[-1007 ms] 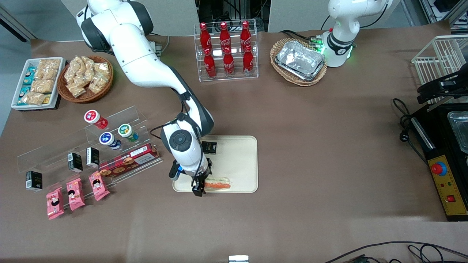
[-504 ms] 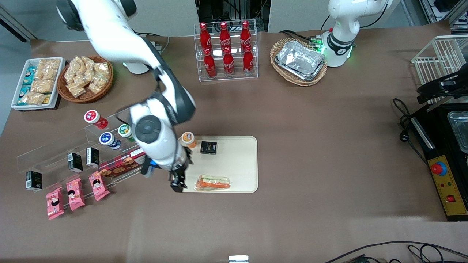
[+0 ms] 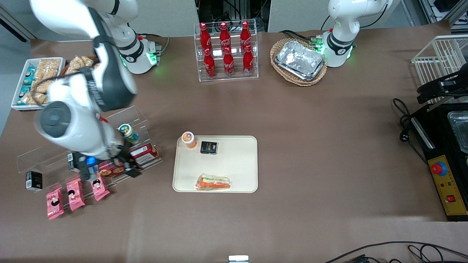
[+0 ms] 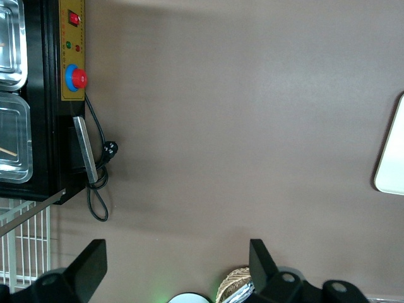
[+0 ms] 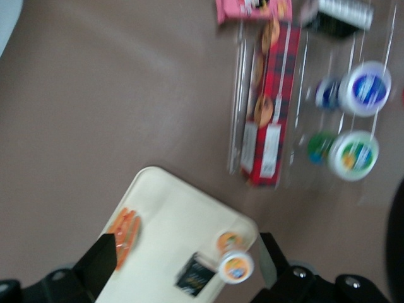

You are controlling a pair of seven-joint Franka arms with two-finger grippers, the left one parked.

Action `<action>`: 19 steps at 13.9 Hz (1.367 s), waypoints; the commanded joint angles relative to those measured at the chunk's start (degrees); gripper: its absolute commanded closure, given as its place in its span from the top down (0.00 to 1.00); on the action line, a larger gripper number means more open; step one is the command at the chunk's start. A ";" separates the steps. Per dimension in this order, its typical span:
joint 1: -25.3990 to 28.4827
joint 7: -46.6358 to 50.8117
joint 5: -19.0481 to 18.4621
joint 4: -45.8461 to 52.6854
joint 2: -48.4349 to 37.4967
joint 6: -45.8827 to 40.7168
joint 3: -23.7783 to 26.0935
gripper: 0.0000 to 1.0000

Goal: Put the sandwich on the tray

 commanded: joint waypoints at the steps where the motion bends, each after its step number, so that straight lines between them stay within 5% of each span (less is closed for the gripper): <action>1: -7.38 -24.16 0.25 -2.30 -4.30 -3.40 0.52 1.00; 7: -18.21 -55.64 -0.71 -6.49 -9.74 -2.89 0.34 1.00; 12: -18.57 -61.21 -6.51 -25.73 -23.53 10.37 0.60 1.00; 19: -18.75 -70.89 -6.52 -25.33 -25.14 5.12 0.17 1.00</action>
